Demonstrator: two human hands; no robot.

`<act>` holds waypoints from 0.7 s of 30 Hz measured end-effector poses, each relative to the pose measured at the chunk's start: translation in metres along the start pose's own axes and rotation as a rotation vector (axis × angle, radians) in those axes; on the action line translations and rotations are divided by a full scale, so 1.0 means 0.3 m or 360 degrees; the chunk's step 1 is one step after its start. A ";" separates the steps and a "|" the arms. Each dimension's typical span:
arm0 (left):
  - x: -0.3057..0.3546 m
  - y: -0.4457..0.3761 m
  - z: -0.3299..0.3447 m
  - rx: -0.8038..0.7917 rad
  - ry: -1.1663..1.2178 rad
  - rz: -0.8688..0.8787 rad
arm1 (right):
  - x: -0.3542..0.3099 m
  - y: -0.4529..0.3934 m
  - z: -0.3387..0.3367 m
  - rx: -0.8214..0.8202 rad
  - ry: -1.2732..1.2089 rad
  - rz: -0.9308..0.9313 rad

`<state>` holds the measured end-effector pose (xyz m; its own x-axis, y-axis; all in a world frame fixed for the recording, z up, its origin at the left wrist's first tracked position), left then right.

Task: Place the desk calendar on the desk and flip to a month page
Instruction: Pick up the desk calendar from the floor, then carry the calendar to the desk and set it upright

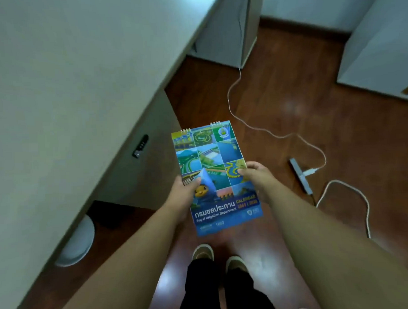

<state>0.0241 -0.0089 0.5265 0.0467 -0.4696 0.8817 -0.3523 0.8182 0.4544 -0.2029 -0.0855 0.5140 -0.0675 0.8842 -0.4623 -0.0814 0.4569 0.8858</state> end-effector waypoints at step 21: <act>0.878 0.481 -1.263 0.0865 0.0071 0.0867 | -0.578 0.923 1.410 -0.0619 0.0903 -0.0887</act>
<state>0.3399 0.1113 0.8723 -0.2315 -0.0240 0.9725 -0.7455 0.6466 -0.1615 0.2070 -0.0710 0.8568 -0.3919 0.3140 -0.8648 -0.5752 0.6500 0.4967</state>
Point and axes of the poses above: each hand's wrist, its own y-axis away from the middle knuckle, its own z-axis out of the palm, x = y × z, the point moved 9 cm from there along -y, towards the middle knuckle, and after that the axes turned 15 degrees about z, right-handed, at the moved point
